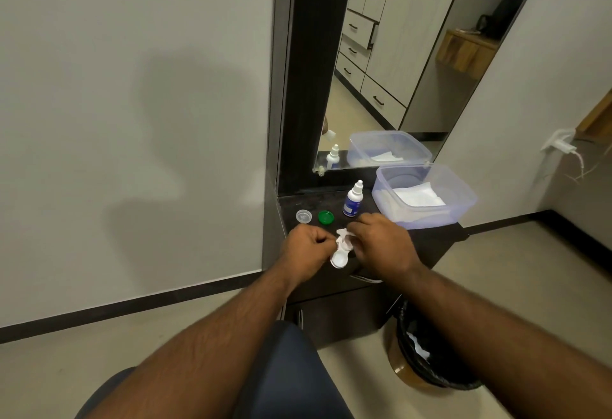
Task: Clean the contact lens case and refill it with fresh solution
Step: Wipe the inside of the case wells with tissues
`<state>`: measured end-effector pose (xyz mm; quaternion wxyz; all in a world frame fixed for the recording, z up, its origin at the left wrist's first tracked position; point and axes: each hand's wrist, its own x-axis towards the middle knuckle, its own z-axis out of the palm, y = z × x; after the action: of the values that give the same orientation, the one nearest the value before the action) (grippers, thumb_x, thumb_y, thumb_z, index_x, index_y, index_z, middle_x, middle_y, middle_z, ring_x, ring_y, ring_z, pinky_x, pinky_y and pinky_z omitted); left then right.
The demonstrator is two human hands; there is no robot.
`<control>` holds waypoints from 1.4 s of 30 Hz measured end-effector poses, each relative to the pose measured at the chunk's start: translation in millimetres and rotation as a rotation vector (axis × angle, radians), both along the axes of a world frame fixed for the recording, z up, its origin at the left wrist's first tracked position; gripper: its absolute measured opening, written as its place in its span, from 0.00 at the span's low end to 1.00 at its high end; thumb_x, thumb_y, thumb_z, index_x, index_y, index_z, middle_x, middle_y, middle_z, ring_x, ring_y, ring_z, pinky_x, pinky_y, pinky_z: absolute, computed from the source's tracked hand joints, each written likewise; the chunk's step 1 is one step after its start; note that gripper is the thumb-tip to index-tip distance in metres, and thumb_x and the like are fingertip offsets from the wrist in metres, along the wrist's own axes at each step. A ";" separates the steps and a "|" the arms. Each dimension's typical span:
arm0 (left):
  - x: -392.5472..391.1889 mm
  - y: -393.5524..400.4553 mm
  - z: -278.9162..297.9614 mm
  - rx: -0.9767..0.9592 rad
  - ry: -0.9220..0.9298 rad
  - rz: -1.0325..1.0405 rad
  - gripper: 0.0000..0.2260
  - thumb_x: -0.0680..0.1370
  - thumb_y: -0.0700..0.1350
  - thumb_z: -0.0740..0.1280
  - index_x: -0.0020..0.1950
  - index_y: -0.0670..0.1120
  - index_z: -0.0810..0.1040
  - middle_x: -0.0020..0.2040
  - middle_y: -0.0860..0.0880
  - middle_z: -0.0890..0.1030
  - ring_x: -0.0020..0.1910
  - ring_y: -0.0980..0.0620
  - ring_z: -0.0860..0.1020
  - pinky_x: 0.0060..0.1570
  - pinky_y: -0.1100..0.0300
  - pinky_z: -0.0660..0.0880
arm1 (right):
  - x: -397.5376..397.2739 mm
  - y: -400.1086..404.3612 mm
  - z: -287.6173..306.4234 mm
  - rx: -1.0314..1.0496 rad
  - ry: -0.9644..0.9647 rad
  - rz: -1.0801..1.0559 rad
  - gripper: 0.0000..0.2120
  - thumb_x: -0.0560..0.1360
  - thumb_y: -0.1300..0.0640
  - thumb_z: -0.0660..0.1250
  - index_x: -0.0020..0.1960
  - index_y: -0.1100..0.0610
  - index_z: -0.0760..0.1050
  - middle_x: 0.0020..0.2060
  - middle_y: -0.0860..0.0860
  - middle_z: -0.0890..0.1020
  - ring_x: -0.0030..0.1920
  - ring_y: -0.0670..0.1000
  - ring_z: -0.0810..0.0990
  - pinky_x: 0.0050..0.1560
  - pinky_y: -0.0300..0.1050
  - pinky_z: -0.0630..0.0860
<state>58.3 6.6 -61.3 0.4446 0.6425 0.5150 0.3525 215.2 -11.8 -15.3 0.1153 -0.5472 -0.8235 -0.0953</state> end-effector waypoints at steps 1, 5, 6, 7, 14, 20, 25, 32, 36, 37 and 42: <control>0.8 -0.2 -1.3 0.008 0.012 0.012 0.07 0.74 0.41 0.68 0.41 0.45 0.85 0.34 0.47 0.83 0.34 0.50 0.78 0.39 0.53 0.77 | -2.6 -4.0 -8.4 -0.008 0.133 -0.114 0.10 0.75 0.54 0.66 0.54 0.55 0.80 0.48 0.52 0.80 0.49 0.53 0.77 0.43 0.43 0.70; 2.3 -3.1 -1.7 0.025 0.043 0.063 0.07 0.72 0.44 0.68 0.40 0.47 0.85 0.33 0.51 0.83 0.36 0.50 0.81 0.42 0.51 0.80 | -21.0 -15.2 -28.0 -0.116 0.885 -0.590 0.10 0.73 0.56 0.70 0.51 0.58 0.83 0.44 0.52 0.84 0.44 0.51 0.81 0.45 0.42 0.75; 2.5 -4.4 -0.6 0.029 0.051 0.071 0.06 0.73 0.44 0.68 0.41 0.48 0.85 0.35 0.51 0.84 0.37 0.51 0.81 0.43 0.51 0.80 | -25.1 -16.1 -30.5 -0.167 1.080 -0.677 0.08 0.72 0.56 0.72 0.48 0.59 0.83 0.40 0.52 0.85 0.41 0.51 0.81 0.43 0.43 0.76; 2.7 -5.6 0.7 0.032 0.062 0.079 0.06 0.73 0.43 0.68 0.43 0.48 0.85 0.37 0.51 0.84 0.39 0.52 0.81 0.45 0.51 0.80 | -29.3 -17.8 -31.0 -0.208 1.251 -0.733 0.06 0.70 0.57 0.73 0.45 0.59 0.83 0.37 0.51 0.84 0.39 0.50 0.81 0.41 0.43 0.77; 2.9 -12.8 -3.6 0.103 0.082 0.082 0.07 0.76 0.44 0.68 0.51 0.49 0.85 0.43 0.52 0.85 0.42 0.55 0.81 0.49 0.50 0.79 | -39.4 -17.5 -23.5 -0.428 1.657 -0.907 0.04 0.69 0.63 0.74 0.39 0.60 0.79 0.36 0.54 0.81 0.38 0.53 0.78 0.43 0.46 0.72; 2.9 -16.1 -1.2 0.130 0.101 0.079 0.06 0.76 0.44 0.68 0.50 0.47 0.84 0.44 0.51 0.85 0.43 0.55 0.81 0.50 0.52 0.79 | -29.6 -7.0 -23.8 -0.721 1.663 -0.994 0.15 0.69 0.61 0.73 0.54 0.64 0.78 0.47 0.60 0.82 0.48 0.59 0.80 0.54 0.55 0.77; 2.0 -17.9 -0.9 0.147 0.123 0.074 0.06 0.76 0.44 0.69 0.49 0.47 0.85 0.44 0.51 0.85 0.43 0.55 0.81 0.49 0.53 0.79 | -28.0 -4.8 -21.6 -0.759 1.603 -0.972 0.15 0.69 0.62 0.72 0.55 0.64 0.77 0.48 0.61 0.81 0.48 0.58 0.79 0.49 0.53 0.76; 0.9 -18.6 -0.7 0.158 0.130 0.061 0.05 0.76 0.44 0.69 0.48 0.47 0.84 0.42 0.52 0.84 0.41 0.56 0.80 0.46 0.58 0.78 | -6.6 17.8 -57.1 -0.845 1.670 -0.906 0.31 0.52 0.57 0.73 0.55 0.61 0.79 0.49 0.60 0.83 0.51 0.61 0.81 0.58 0.58 0.75; -0.7 -17.1 -2.5 0.127 0.048 0.088 0.04 0.76 0.43 0.69 0.47 0.46 0.84 0.40 0.53 0.83 0.39 0.58 0.79 0.40 0.66 0.74 | -21.0 -15.2 -3.3 -0.937 1.681 -0.865 0.15 0.67 0.59 0.71 0.52 0.63 0.79 0.48 0.61 0.82 0.50 0.59 0.80 0.57 0.54 0.75; -0.6 -15.8 -3.1 0.120 0.032 0.090 0.04 0.76 0.43 0.69 0.47 0.46 0.84 0.40 0.53 0.83 0.39 0.58 0.80 0.40 0.67 0.74 | -19.6 -19.1 2.2 -0.950 1.713 -0.822 0.10 0.70 0.60 0.70 0.50 0.63 0.80 0.44 0.60 0.81 0.47 0.57 0.79 0.52 0.51 0.75; 0.8 -13.3 -3.9 0.092 -0.043 0.129 0.04 0.76 0.42 0.69 0.47 0.47 0.84 0.42 0.52 0.83 0.42 0.56 0.80 0.42 0.65 0.76 | -2.5 -17.1 10.8 -0.749 1.952 -0.655 0.06 0.73 0.60 0.69 0.48 0.61 0.80 0.32 0.57 0.82 0.35 0.53 0.79 0.35 0.45 0.73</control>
<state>59.2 -6.7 -65.2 0.4018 0.6201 0.5290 0.4174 212.7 -28.8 -4.4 0.5134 -0.5797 -0.1690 0.6097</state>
